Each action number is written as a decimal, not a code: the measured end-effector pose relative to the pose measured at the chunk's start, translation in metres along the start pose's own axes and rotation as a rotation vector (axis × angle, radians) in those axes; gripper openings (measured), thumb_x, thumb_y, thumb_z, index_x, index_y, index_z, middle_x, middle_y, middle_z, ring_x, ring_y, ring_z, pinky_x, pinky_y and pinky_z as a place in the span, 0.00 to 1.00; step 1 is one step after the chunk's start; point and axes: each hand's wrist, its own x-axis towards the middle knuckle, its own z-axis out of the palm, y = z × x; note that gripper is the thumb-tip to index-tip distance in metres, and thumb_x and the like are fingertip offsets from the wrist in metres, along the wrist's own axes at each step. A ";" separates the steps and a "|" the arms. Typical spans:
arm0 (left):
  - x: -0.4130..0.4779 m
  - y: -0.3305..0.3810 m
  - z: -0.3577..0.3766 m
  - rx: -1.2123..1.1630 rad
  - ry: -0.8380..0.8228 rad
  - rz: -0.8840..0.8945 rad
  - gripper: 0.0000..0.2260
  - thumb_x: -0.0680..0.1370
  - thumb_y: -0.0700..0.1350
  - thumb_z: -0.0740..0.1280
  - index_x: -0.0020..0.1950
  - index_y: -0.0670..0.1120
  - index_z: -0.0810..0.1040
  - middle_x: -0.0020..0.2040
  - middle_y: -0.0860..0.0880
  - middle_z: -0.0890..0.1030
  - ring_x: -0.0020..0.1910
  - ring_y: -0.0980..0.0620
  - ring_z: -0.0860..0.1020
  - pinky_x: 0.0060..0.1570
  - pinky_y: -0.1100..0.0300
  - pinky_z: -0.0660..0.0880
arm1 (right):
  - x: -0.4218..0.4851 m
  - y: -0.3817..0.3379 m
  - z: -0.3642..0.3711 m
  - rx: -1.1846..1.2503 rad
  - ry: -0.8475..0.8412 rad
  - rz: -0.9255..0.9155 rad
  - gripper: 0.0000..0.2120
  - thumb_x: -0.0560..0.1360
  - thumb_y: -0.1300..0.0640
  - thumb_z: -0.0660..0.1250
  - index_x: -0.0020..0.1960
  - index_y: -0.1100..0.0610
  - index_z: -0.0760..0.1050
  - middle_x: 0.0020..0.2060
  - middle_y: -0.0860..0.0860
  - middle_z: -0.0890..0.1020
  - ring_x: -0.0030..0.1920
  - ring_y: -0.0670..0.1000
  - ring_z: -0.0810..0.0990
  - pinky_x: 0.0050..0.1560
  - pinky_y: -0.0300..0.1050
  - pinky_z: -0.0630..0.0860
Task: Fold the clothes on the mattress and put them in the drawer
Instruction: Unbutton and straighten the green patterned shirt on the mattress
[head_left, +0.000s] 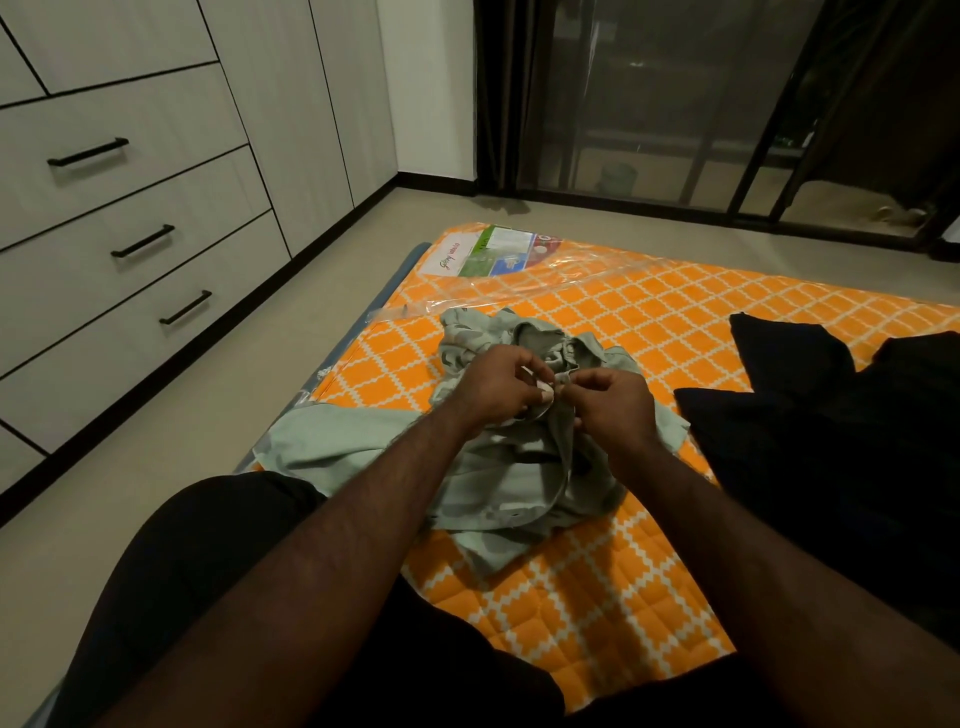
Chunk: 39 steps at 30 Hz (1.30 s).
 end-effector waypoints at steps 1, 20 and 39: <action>0.000 0.000 0.000 -0.025 0.011 0.003 0.09 0.72 0.36 0.77 0.50 0.43 0.84 0.39 0.44 0.85 0.38 0.48 0.85 0.41 0.51 0.84 | -0.001 0.000 0.000 -0.014 0.005 -0.016 0.03 0.73 0.61 0.77 0.42 0.54 0.85 0.37 0.52 0.86 0.40 0.55 0.86 0.42 0.63 0.84; 0.002 -0.004 0.000 0.070 0.060 0.050 0.09 0.72 0.36 0.78 0.46 0.46 0.83 0.40 0.46 0.86 0.40 0.50 0.86 0.45 0.44 0.84 | 0.009 0.011 -0.002 -0.098 -0.111 -0.161 0.07 0.72 0.59 0.79 0.49 0.57 0.87 0.41 0.50 0.87 0.43 0.49 0.87 0.47 0.56 0.85; 0.001 -0.013 -0.007 -0.086 -0.124 0.130 0.27 0.76 0.33 0.72 0.71 0.55 0.76 0.34 0.42 0.82 0.30 0.48 0.76 0.32 0.54 0.75 | 0.013 0.017 -0.011 -0.066 -0.274 -0.204 0.16 0.66 0.48 0.80 0.50 0.56 0.87 0.42 0.48 0.88 0.45 0.46 0.87 0.45 0.45 0.83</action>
